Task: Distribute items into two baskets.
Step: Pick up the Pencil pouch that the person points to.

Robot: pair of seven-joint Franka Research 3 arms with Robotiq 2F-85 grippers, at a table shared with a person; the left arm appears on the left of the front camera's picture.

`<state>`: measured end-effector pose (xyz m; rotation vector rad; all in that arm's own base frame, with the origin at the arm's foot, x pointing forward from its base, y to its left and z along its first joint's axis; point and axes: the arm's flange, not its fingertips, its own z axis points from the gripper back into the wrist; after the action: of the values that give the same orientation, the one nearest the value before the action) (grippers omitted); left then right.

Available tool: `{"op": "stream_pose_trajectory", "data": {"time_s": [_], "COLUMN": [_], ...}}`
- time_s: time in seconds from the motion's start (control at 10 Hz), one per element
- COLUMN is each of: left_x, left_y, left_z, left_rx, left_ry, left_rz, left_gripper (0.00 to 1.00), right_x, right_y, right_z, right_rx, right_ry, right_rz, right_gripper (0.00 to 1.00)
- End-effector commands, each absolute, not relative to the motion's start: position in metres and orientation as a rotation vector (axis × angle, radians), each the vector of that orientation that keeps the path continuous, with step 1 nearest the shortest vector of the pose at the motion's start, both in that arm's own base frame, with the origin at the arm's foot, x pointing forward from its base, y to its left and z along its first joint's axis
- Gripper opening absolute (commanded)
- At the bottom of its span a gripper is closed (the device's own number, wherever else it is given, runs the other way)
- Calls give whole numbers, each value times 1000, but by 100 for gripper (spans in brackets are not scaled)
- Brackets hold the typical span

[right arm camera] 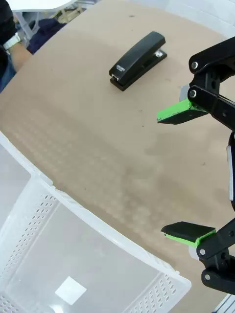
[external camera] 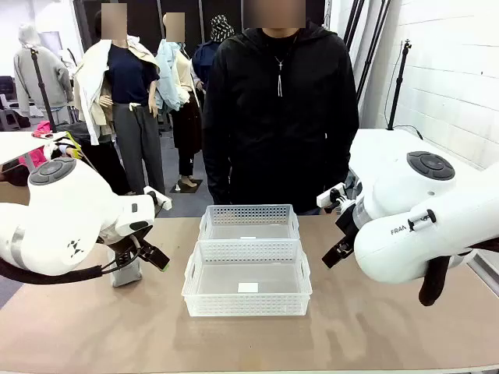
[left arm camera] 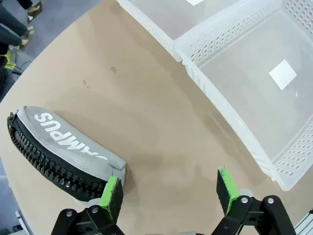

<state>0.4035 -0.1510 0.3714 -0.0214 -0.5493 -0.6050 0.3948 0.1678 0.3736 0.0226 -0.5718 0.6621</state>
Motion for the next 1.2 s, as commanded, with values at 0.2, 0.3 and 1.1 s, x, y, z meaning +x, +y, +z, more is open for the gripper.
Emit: {"op": "stream_pose_trajectory", "data": {"time_s": [0.2,0.3,1.1], "left_x": [403,403,405], "left_y": [-151,-151,-148], "left_z": [371,371,383], "left_rx": [-21,-21,-33], "left_ry": [-549,-549,-567], "left_rz": [-605,-605,-583], "left_gripper": [100,100,100], "right_x": [395,395,395], "right_y": [168,168,168], "right_z": [374,374,374], "right_rx": [23,23,22], "right_ry": [-572,-572,-572], "right_rz": [662,662,663], "right_gripper": [100,100,100]}}
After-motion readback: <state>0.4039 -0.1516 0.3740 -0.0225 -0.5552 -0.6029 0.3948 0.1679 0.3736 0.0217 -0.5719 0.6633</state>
